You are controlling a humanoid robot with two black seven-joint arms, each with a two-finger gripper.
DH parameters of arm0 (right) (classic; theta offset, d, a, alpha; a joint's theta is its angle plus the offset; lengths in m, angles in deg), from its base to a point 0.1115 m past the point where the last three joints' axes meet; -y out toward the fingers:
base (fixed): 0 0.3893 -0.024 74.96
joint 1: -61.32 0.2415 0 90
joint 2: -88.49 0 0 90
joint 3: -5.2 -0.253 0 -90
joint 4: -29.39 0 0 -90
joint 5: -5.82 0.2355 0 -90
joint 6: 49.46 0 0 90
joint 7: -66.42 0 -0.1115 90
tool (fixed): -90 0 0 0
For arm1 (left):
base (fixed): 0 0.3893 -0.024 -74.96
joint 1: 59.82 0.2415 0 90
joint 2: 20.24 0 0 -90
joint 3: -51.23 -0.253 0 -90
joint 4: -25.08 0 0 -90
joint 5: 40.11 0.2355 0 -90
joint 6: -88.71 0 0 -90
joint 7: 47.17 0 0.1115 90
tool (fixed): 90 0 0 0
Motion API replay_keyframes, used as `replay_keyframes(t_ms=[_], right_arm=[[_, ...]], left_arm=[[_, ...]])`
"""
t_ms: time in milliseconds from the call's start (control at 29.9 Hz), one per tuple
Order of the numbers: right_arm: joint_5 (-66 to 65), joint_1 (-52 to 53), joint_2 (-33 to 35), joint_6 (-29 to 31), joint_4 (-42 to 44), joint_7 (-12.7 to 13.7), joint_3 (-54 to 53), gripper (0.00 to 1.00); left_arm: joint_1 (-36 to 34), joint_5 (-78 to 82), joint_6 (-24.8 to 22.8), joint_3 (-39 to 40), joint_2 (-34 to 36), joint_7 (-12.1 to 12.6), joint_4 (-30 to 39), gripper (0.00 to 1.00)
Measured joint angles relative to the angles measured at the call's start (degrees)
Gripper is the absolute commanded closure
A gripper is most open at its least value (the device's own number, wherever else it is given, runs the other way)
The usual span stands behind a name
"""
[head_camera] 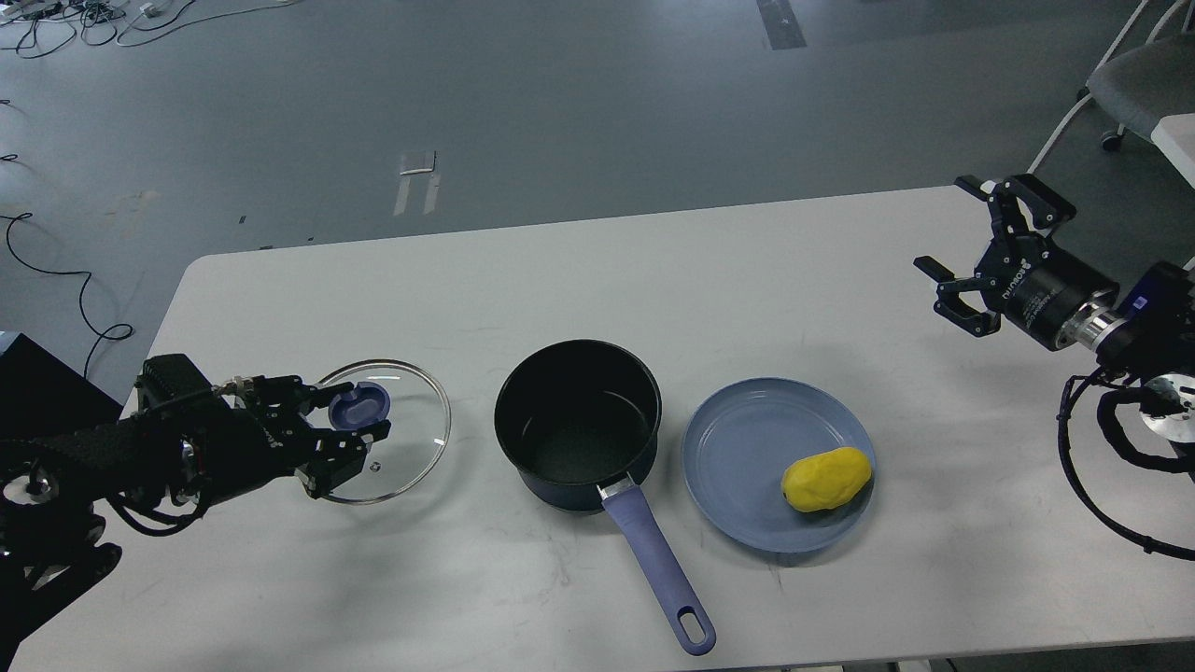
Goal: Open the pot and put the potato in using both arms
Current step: 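Lift the glass lid off the pot and set it down beside the pot, then release the lid and raise the left gripper away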
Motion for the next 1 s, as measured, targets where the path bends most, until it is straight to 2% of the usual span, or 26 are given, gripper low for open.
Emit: replay_keyframes(t_ms=[167,301,334,468,501,535,602,735,869,1003], right_arm=[[-0.21,-0.1,0.1,0.0,-0.21,0.0,0.0,0.0],[-0.32,-0.13,0.26,0.0,-0.25,0.0,0.0,0.0],[-0.32,-0.13,0.25,0.0,-0.26,0.0,0.0,0.0],[-0.32,-0.13,0.24,0.0,-0.27,0.0,0.0,0.0],[-0.32,-0.13,0.24,0.0,-0.27,0.0,0.0,0.0],[-0.32,-0.13,0.24,0.0,-0.27,0.0,0.0,0.0],[-0.32,-0.13,0.24,0.0,-0.27,0.0,0.0,0.0],[-0.32,-0.13,0.28,0.0,-0.29,0.0,-0.01,0.0],[-0.32,0.03,0.49,0.0,-0.29,0.0,-0.01,0.0],[-0.36,0.32,0.68,0.0,-0.34,0.0,-0.02,0.0]], left_arm=[[1.18,0.0,1.6,-0.02,-1.62,0.0,-3.83,0.64],[2.67,-0.29,3.21,-0.02,-2.2,0.0,-5.77,0.58],[2.94,-0.51,3.44,-0.02,-2.33,0.0,-6.09,0.53],[3.69,-1.29,4.11,-0.02,-2.71,0.0,-7.27,0.44],[3.77,-1.39,4.18,-0.02,-2.73,0.0,-7.57,0.38],[3.81,-1.44,4.21,-0.02,-2.77,0.02,-7.78,0.29],[4.0,-1.63,4.3,-0.02,-2.83,0.01,-7.91,0.2],[4.3,-2.68,4.82,-0.08,-2.98,0.02,-8.09,0.17],[4.91,-3.1,4.89,-0.12,-3.09,0.01,-8.16,0.04],[5.27,-4.75,4.94,-0.02,-2.8,0.0,-7.82,0.02]])
